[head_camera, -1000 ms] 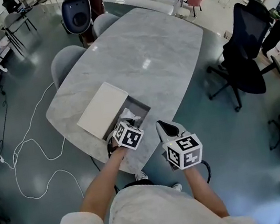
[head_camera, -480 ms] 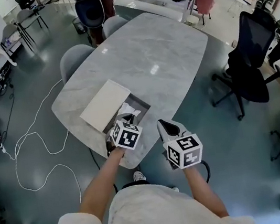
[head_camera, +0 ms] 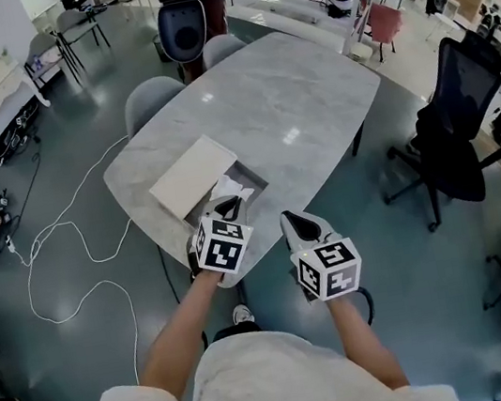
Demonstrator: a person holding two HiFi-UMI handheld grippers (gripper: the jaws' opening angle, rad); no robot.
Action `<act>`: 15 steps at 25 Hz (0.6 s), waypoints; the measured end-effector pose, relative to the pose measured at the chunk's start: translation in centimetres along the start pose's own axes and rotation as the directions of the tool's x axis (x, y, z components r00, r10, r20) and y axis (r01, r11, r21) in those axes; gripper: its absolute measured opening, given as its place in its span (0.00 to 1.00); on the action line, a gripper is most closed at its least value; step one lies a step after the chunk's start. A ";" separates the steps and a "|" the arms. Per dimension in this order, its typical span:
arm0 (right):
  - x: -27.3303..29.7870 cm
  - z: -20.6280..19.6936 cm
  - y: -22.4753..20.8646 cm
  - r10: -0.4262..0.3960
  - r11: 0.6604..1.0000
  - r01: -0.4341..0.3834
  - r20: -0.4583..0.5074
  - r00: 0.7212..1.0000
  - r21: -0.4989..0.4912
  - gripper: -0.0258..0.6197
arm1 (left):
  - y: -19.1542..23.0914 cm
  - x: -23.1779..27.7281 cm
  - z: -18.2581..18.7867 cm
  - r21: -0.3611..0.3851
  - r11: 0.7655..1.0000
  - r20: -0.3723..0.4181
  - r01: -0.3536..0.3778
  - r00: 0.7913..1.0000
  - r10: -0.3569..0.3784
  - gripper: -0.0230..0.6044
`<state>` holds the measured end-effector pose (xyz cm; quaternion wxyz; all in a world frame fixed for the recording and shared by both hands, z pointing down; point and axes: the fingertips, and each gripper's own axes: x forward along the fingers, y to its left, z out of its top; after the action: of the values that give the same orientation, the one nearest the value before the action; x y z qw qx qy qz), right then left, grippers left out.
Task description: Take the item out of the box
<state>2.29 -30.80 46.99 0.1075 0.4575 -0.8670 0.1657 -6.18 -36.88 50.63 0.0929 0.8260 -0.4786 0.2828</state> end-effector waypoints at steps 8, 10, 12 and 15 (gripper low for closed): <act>-2.7 0.9 2.2 0.064 0.997 -0.063 0.027 0.998 -0.035 0.05 | -0.9 -6.4 1.0 -0.072 0.995 0.108 -0.075 0.991 0.082 0.07; -3.5 0.8 2.0 0.082 0.996 -0.080 0.036 0.996 -0.045 0.05 | -1.7 -7.4 1.0 -0.097 0.991 0.127 -0.095 0.986 0.107 0.07; -4.2 0.9 2.0 0.090 0.995 -0.087 0.045 0.995 -0.055 0.05 | -2.5 -8.2 0.7 -0.119 0.987 0.138 -0.109 0.982 0.125 0.07; -5.1 0.9 2.5 0.097 0.993 -0.093 0.053 0.994 -0.070 0.05 | -3.3 -9.8 0.1 -0.152 0.981 0.159 -0.122 0.976 0.146 0.07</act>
<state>3.01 -25.97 43.94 0.0903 0.4163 -0.8956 0.1284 -7.07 -27.97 45.48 0.0908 0.8041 -0.5584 0.1828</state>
